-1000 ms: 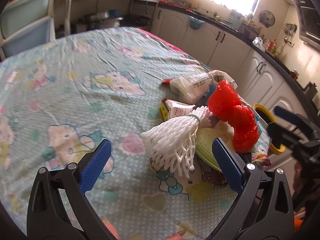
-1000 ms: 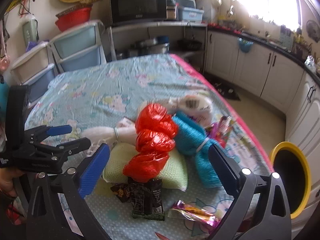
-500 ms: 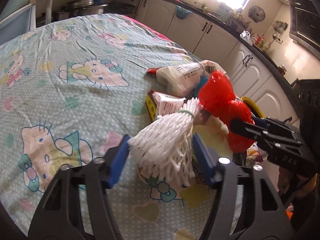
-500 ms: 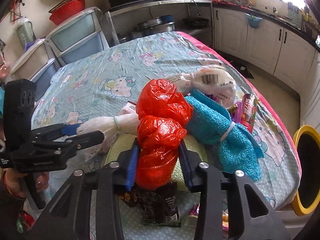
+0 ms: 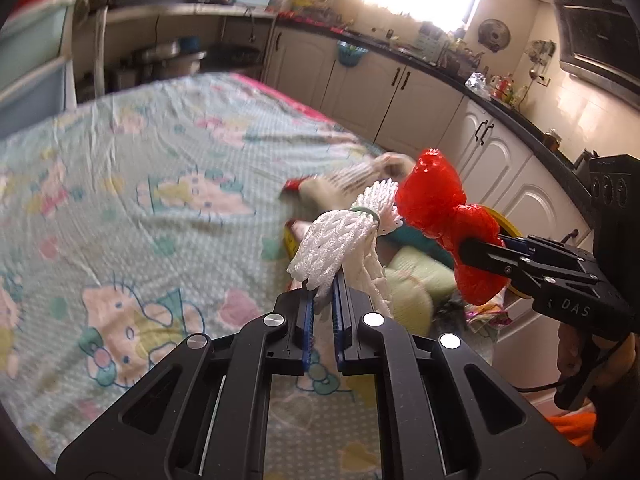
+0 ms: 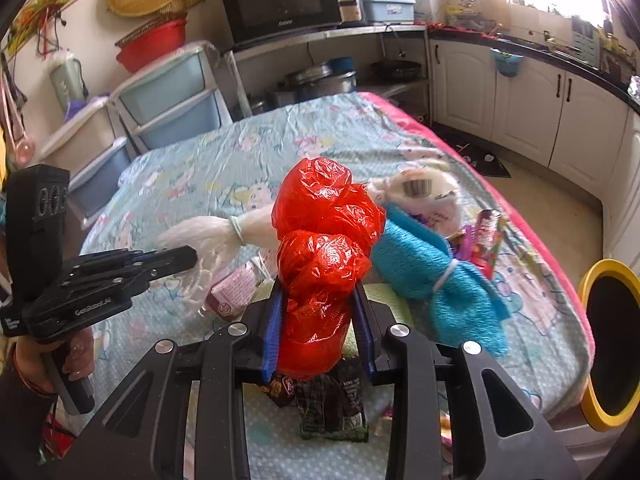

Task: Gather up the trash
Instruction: 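Carry the red bag and white mesh bundle over the yellow-rimmed bin with both grippers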

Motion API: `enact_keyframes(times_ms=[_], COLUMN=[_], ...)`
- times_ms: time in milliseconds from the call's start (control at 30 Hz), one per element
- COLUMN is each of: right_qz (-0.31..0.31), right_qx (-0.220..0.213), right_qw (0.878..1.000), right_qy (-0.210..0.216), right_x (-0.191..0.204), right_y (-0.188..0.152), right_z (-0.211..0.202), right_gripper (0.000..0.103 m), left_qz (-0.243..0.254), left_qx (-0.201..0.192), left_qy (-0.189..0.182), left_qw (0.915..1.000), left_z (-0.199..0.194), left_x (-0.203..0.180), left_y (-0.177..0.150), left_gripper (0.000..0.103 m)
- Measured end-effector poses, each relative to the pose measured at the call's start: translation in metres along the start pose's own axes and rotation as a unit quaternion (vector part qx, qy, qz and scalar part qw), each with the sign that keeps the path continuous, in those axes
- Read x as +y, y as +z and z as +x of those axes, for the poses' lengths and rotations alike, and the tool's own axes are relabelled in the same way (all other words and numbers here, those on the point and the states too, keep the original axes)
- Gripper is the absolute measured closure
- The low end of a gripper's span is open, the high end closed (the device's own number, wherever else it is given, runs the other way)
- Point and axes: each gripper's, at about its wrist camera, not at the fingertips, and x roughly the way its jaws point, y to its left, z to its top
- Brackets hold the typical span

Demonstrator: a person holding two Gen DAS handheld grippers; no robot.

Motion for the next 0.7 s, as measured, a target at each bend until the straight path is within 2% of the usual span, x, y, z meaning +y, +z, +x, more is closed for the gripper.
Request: enact_keyframes(times_ms=[133, 467, 700], right_qz=[0.015, 0.045, 0.077], right_qx=[-0.022, -0.066, -0.094], right_qw=[1.0, 0.995, 0.988], right_qy=[-0.01, -0.059, -0.101], right_x=[-0.01, -0.048, -0.084], right_y=[0.001, -0.001, -0.007], right_z=[-0.023, -0.08, -0.115], right_gripper=[0.073, 0.073, 0.073], left_qz=[0.024, 0.069, 0.09], left_qx=[-0.014, -0.039, -0.036], left_qy=[0.008, -0.019, -0.043], left_qw=[0.9996, 0.9967, 0.9944], left_z=[-0.008, -0.01, 0.005], left_x=[-0.022, -0.084, -0.123], left_y=[0.012, 0.035, 0.048], left_gripper=[0.099, 0.099, 0.099])
